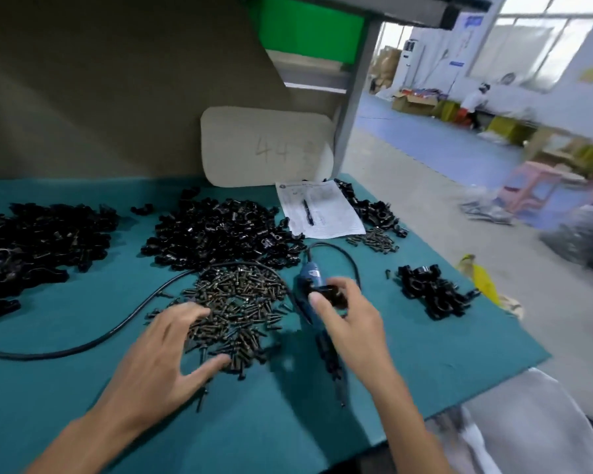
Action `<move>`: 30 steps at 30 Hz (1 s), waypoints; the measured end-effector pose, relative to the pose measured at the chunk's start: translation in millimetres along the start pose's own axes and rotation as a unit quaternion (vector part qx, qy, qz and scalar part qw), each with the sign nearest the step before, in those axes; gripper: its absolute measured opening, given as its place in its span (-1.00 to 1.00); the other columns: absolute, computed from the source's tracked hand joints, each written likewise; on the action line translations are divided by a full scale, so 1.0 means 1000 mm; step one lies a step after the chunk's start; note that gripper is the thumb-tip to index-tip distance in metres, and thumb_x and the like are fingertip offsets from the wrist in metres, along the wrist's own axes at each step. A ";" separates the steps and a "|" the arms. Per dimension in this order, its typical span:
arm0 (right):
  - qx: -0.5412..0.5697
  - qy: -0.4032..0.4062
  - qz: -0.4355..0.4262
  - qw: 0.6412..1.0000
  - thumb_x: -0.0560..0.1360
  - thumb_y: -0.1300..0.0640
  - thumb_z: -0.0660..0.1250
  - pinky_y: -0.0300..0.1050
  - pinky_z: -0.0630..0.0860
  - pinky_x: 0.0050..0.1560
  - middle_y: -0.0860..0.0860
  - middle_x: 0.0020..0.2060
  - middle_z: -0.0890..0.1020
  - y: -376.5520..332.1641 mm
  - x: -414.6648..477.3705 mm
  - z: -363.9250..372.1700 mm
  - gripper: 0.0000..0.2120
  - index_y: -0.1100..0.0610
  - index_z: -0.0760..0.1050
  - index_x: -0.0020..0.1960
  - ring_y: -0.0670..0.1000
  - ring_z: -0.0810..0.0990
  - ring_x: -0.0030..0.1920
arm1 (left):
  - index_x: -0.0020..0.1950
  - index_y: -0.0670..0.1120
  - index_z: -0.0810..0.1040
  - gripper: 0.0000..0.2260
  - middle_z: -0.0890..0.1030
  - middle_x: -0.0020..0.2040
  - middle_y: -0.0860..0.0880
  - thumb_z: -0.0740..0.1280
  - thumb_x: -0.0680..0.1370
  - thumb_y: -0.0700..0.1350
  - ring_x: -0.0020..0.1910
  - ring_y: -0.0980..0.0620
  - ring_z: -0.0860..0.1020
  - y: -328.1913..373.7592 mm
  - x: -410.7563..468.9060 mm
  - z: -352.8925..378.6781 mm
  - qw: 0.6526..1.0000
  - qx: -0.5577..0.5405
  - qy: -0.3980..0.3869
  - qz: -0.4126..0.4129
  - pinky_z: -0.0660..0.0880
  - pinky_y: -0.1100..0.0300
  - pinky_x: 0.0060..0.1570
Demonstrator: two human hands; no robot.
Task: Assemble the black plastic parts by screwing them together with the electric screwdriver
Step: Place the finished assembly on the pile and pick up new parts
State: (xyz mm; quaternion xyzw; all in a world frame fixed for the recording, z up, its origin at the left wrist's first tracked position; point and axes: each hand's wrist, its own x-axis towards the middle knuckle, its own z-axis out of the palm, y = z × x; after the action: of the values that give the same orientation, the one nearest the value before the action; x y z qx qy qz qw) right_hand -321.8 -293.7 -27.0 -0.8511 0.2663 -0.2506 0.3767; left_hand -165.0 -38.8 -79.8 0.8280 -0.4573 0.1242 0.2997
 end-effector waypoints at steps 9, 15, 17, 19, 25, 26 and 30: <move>-0.202 0.261 0.230 0.916 0.57 -0.11 0.37 0.19 0.50 0.01 0.25 -0.06 0.64 0.130 -0.010 -0.099 -0.62 0.11 0.39 0.21 0.31 0.52 0.09 | 0.38 0.06 0.49 -0.25 0.45 0.36 0.05 0.17 0.41 0.55 0.35 -0.01 0.39 -0.027 -0.017 -0.003 0.992 0.093 -0.081 -0.025 0.40 -0.06 0.32; -0.286 0.200 0.283 0.893 0.57 -0.04 0.39 0.15 0.45 0.15 0.31 0.09 0.63 0.139 -0.007 -0.096 -0.65 0.25 0.53 0.13 0.33 0.49 0.15 | 0.36 0.05 0.50 -0.36 0.45 0.33 0.08 0.09 0.51 0.45 0.35 0.06 0.33 -0.029 -0.006 -0.004 0.992 0.093 -0.066 -0.048 0.38 -0.03 0.35; -0.307 0.210 0.276 0.886 0.53 -0.01 0.45 0.22 0.39 0.27 0.34 0.24 0.54 0.130 -0.003 -0.090 -0.56 0.31 0.53 0.21 0.39 0.44 0.25 | 0.36 0.07 0.48 -0.44 0.44 0.32 0.10 0.10 0.55 0.41 0.36 0.07 0.32 -0.041 -0.007 -0.008 0.992 0.086 -0.050 -0.082 0.37 -0.02 0.35; -0.293 0.242 0.232 0.895 0.46 0.06 0.53 0.31 0.33 0.32 0.41 0.30 0.45 0.112 0.005 -0.080 -0.49 0.36 0.50 0.26 0.43 0.39 0.30 | 0.33 0.06 0.48 -0.57 0.46 0.32 0.08 0.20 0.60 0.30 0.35 0.03 0.33 -0.060 -0.006 -0.018 0.987 0.085 -0.017 -0.137 0.35 -0.04 0.35; -0.189 0.076 -0.008 0.979 0.58 0.07 0.41 0.15 0.38 0.29 0.04 0.13 0.55 0.037 0.060 -0.018 -0.68 0.13 0.49 0.28 0.14 0.46 0.23 | 0.33 -0.12 0.51 -0.67 0.55 0.27 -0.14 0.36 0.60 -0.03 0.27 -0.22 0.44 -0.125 0.001 -0.064 0.944 0.142 0.055 -0.291 0.38 -0.17 0.27; -0.173 0.028 -0.039 0.984 0.61 0.05 0.37 0.09 0.42 0.23 -0.04 0.11 0.52 0.023 0.072 -0.003 -0.73 0.07 0.48 0.28 0.06 0.45 0.20 | 0.35 -0.13 0.50 -0.65 0.54 0.28 -0.16 0.37 0.60 -0.05 0.28 -0.24 0.44 -0.133 0.002 -0.071 0.937 0.159 0.056 -0.306 0.38 -0.18 0.28; -0.210 -0.116 -0.140 0.961 0.69 0.15 0.21 -0.01 0.39 0.00 0.09 0.13 0.57 -0.008 0.123 0.060 -0.75 0.10 0.48 0.35 0.18 0.50 0.17 | 0.48 -0.11 0.40 -0.54 0.41 0.45 -0.17 0.36 0.61 -0.03 0.43 -0.23 0.31 -0.155 0.008 -0.083 0.912 0.216 0.018 -0.349 0.32 -0.18 0.38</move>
State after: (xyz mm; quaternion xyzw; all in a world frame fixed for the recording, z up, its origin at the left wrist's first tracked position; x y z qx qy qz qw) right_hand -191.9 -338.0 -27.9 -0.9631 0.1460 -0.1383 0.1788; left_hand -26.0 68.5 -69.3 0.9770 -0.0957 0.1224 0.1464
